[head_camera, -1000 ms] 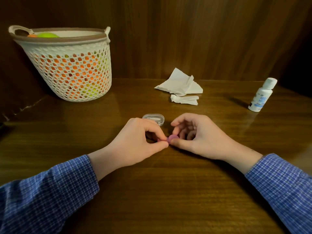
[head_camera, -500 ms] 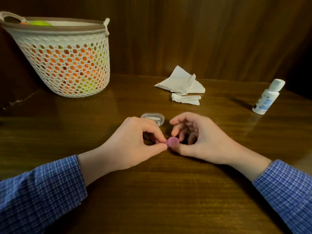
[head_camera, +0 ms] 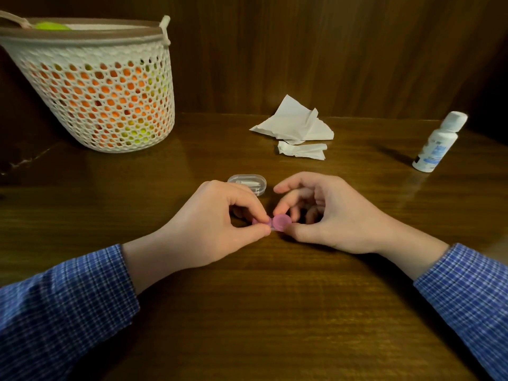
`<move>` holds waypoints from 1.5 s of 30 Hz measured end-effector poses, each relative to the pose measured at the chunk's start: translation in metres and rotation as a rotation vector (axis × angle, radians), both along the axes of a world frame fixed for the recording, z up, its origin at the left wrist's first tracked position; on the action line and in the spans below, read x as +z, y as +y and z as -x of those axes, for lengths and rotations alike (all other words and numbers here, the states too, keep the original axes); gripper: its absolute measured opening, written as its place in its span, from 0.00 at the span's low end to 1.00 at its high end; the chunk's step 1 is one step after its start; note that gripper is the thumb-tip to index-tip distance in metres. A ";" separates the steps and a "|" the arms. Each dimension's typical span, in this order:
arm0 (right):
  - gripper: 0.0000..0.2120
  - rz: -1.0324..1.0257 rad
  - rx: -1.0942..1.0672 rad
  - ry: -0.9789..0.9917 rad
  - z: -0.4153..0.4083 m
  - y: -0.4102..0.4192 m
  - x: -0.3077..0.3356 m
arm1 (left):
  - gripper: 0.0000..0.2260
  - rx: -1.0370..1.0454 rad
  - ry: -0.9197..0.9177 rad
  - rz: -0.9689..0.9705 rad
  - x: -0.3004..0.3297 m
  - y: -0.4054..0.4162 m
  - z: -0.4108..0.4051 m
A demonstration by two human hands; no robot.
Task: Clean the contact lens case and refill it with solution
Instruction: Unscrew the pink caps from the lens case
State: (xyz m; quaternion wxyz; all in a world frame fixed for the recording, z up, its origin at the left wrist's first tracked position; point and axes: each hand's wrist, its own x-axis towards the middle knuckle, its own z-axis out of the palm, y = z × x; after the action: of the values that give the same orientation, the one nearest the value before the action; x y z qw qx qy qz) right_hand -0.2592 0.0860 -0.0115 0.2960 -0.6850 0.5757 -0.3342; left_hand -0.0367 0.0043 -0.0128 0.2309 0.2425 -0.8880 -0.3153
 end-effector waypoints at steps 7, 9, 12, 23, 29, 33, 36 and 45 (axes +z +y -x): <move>0.24 0.052 -0.045 0.023 -0.003 0.001 -0.005 | 0.05 -0.002 0.005 0.012 0.000 0.000 0.000; 0.23 0.054 -0.045 0.014 -0.003 0.001 -0.006 | 0.05 -0.010 -0.002 0.015 0.000 -0.001 0.000; 0.23 0.044 -0.001 0.032 -0.003 0.001 -0.004 | 0.06 -0.013 0.005 0.009 0.000 -0.001 -0.001; 0.13 0.095 -0.061 0.044 -0.005 0.003 -0.005 | 0.06 -0.021 0.007 0.040 -0.001 -0.002 -0.001; 0.15 0.084 -0.028 0.026 -0.004 0.004 -0.005 | 0.06 -0.031 0.011 0.036 -0.002 -0.003 -0.001; 0.17 0.103 -0.074 0.050 -0.005 0.004 -0.005 | 0.06 -0.032 0.014 0.037 -0.002 -0.003 -0.001; 0.17 0.111 -0.080 0.053 -0.006 0.004 -0.007 | 0.06 -0.037 0.014 0.040 -0.002 -0.003 -0.001; 0.19 0.095 -0.024 0.078 -0.006 0.005 -0.005 | 0.06 -0.029 0.008 0.029 -0.002 -0.003 -0.001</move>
State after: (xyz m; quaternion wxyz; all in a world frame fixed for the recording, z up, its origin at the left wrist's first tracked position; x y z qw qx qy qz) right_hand -0.2529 0.0911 -0.0170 0.2367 -0.7037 0.5785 -0.3377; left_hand -0.0354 0.0015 -0.0149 0.2333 0.2249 -0.8950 -0.3065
